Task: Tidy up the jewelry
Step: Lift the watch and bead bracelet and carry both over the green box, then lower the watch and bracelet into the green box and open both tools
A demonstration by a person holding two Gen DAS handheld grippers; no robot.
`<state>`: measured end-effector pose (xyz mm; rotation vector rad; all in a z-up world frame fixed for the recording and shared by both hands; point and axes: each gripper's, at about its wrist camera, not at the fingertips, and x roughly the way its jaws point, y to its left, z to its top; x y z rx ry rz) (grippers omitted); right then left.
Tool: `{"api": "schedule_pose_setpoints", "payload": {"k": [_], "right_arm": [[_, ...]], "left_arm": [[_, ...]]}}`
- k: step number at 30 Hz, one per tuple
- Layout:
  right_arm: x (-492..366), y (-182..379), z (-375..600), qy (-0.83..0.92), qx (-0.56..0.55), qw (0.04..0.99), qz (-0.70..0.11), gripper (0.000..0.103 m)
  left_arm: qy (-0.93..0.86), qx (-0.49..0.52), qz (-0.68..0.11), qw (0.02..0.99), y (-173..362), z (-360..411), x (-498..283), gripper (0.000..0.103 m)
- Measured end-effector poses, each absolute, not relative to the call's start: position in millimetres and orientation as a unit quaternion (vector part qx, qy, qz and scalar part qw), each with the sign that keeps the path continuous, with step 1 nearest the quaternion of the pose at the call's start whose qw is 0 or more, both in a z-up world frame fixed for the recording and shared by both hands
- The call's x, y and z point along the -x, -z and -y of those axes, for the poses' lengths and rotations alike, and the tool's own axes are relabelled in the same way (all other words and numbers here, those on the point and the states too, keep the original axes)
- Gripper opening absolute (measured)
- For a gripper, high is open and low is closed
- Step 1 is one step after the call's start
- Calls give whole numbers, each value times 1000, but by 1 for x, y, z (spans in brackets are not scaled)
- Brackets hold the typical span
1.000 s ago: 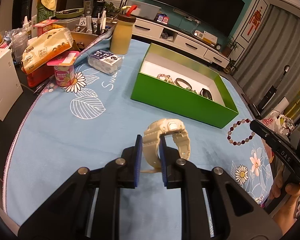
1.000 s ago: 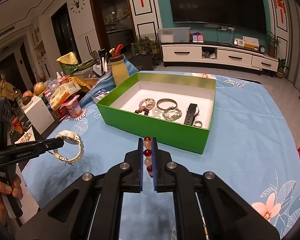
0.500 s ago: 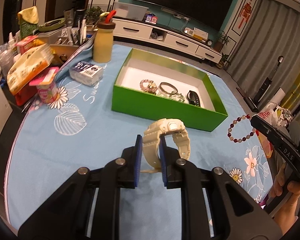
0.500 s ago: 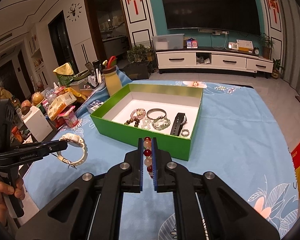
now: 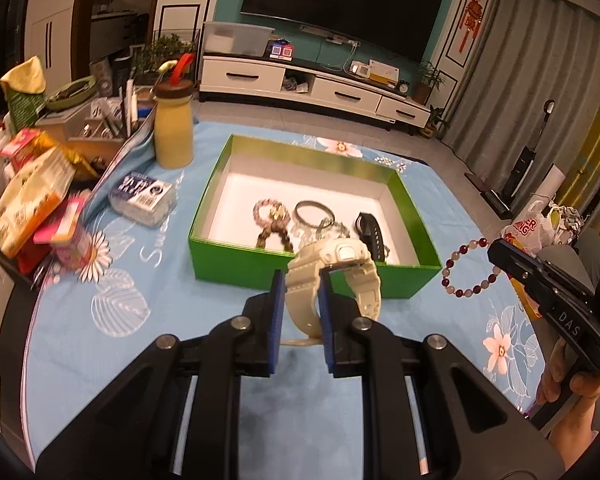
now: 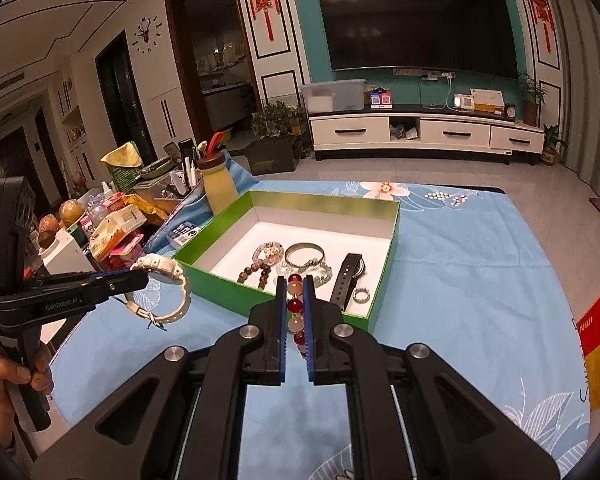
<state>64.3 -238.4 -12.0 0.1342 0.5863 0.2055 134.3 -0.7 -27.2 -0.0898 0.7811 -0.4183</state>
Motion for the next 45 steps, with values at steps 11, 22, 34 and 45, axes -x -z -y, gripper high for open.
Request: {"api": "schedule_pose_setpoints", "payload": {"k": [11,22,34,45], "right_arm": [[-107,5,243,-99,-67,953,-280,7],[-163,20,248,-100,-76,944,-305,7],[-215,45,245,-98,-79,930,-347,7],[-245,65,245,-81,-80,916,-384,7]], "left_arm": [[213,34,-376,901,18,29,-190,16],[195,36,-404,893,39,44,-253,16],[157,38,-435,886,63,56,-309,16],[149,24,-458,876,76,63,-332,21]]}}
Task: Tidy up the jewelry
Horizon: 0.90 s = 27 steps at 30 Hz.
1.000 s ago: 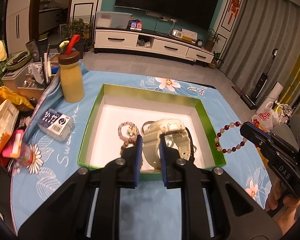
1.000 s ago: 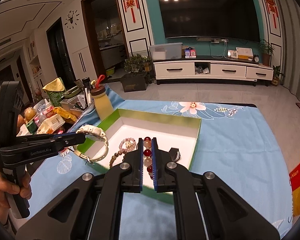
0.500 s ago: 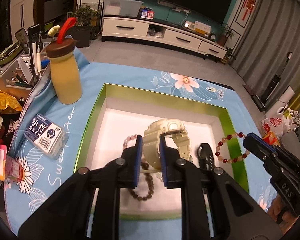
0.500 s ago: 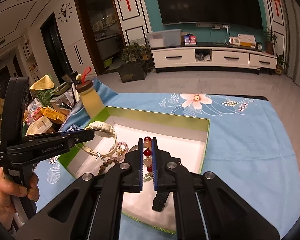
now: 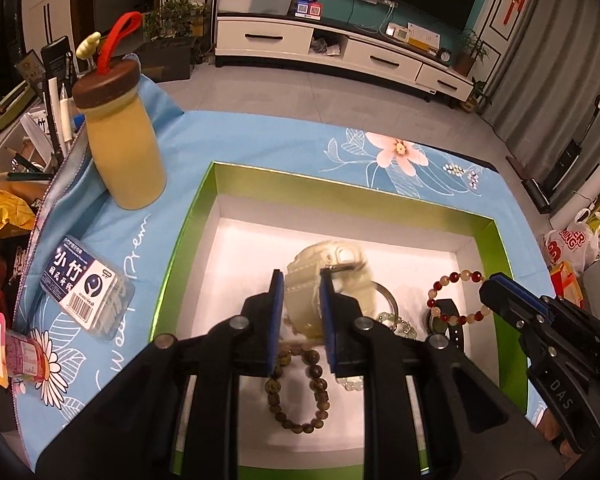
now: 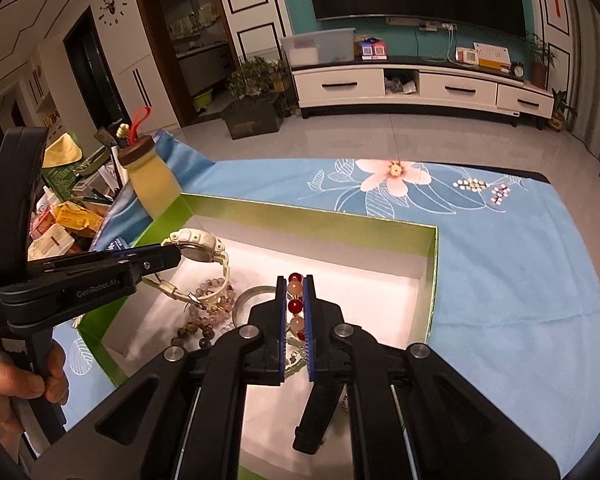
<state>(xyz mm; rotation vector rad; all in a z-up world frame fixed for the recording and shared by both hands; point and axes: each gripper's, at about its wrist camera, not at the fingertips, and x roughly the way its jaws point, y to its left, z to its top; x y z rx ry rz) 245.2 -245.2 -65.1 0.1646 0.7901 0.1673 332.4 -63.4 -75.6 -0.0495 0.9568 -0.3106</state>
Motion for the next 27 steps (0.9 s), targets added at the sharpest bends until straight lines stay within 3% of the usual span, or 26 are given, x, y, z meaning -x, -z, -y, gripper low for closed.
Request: {"api": "schedule_pose_setpoints", "payload": {"k": [7,12,21,23,27], "right_arm": [[-240,65,254,-71,-87,914,-389,10],[-226,56,256,-70,-82,915,-388,14],[-193,28,256,-61,-70,921,-378,54],[-184,21,256,-53,-71,923,-375,70],[-173,11,259,-47,-82,921,-377,87]], "left_arm": [[148,21,-450,881,67,62,-324,25],[146,16,-438,887,55,55,-311,47],[134,4,-420,898,25,40,-279,86],[133,-1,-415,900,17,38,-270,90],[131,-13,-409,903,1,35,-253,100]]}}
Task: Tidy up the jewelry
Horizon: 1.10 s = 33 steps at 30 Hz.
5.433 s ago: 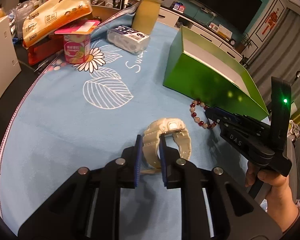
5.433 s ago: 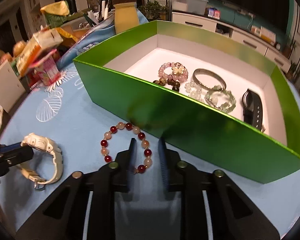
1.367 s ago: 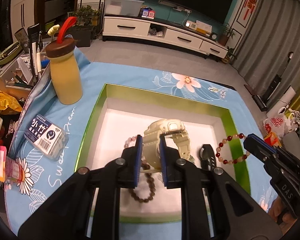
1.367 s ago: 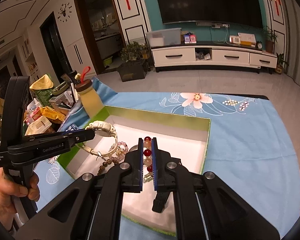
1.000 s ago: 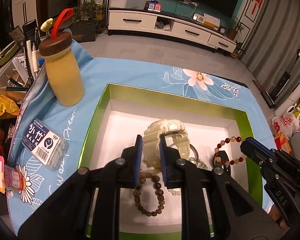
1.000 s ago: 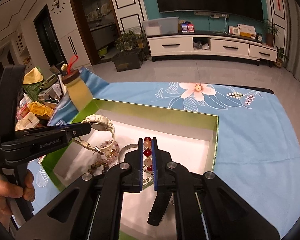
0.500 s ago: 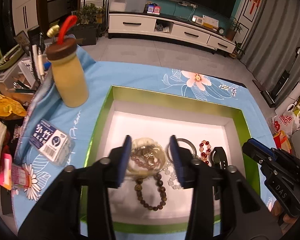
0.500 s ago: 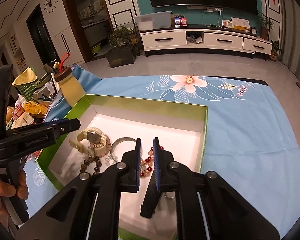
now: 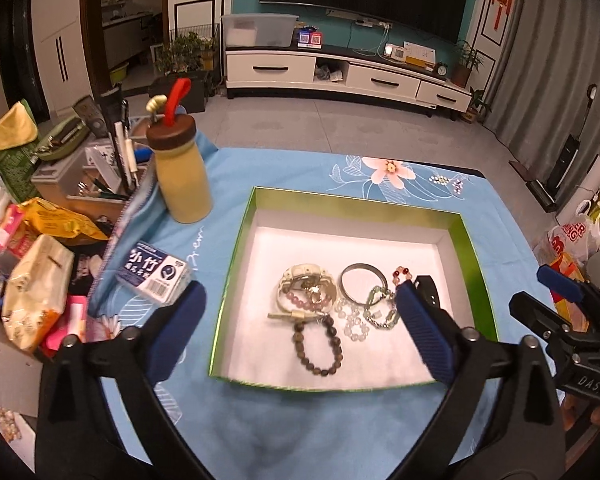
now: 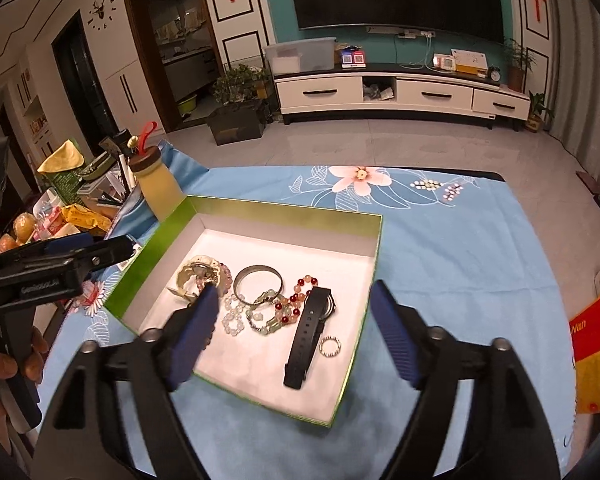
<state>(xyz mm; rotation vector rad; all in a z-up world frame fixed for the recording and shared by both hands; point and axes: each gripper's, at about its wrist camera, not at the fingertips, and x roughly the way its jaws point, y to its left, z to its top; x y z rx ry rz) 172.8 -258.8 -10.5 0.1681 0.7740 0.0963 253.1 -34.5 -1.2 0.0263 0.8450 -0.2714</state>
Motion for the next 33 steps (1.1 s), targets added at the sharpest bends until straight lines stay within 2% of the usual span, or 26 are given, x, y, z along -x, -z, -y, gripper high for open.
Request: {"api": "schedule_pose_setpoints", "payload": {"k": [2,5,15,33], "right_arm": [[-169,6,259,-43,-88,920,-381,95],[-164,-1,257,-40,-91,914,-393,102],[-159,-24,240,-32,-60,912,-404,102],[-173,-20,233,-24,-52,902,-428,102]], "left_arm": [[128,-17,-408,904,-3,34,-247,101],[133,-15,-415,900,-11,31,-241,101],[111,-22,-432,895,-39,34,-231,101],[91,-38,-447,889,-36,37,-244,101]]}}
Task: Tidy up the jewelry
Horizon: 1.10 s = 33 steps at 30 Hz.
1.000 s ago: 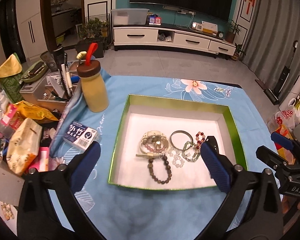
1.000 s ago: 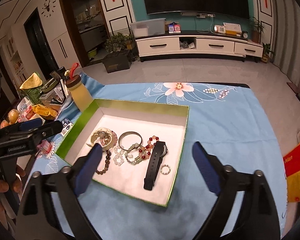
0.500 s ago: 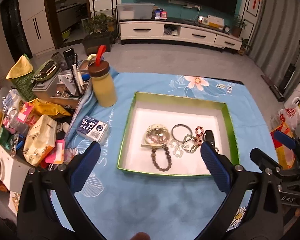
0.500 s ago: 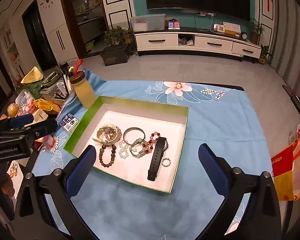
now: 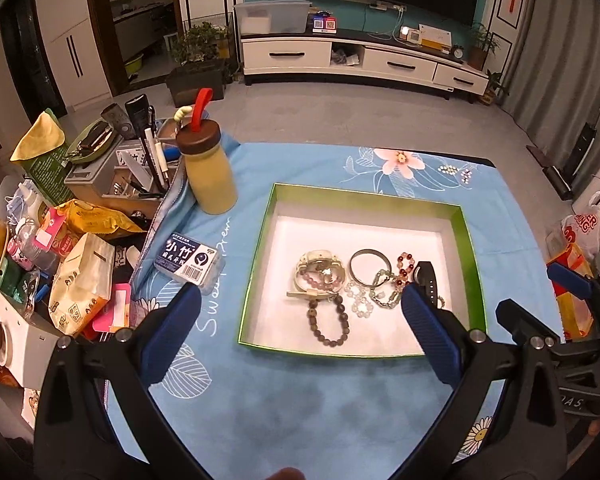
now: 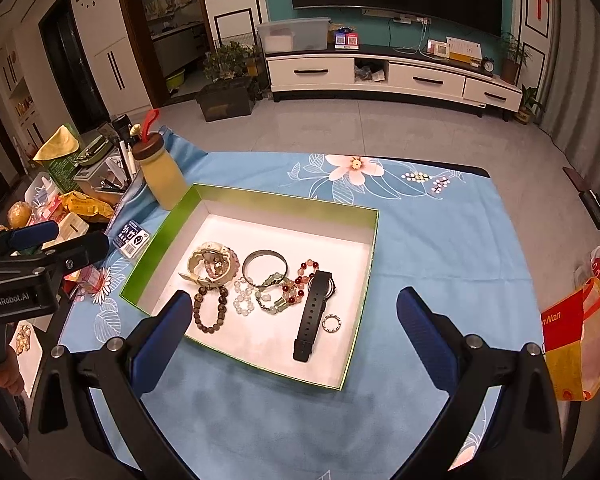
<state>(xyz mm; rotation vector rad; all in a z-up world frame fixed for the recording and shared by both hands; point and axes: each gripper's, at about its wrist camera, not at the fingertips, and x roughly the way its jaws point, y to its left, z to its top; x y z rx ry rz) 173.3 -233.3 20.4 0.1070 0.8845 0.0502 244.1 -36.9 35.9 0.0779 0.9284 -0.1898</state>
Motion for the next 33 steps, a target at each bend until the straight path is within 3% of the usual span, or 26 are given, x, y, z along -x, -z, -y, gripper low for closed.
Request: {"api": "schedule_pose_setpoints", "payload": {"k": [33], "right_arm": [[-178,-10,229,-26,-55,900,-432,102]], "left_arm": [[81,-43,-453,887,-30,38,-246,101]]}}
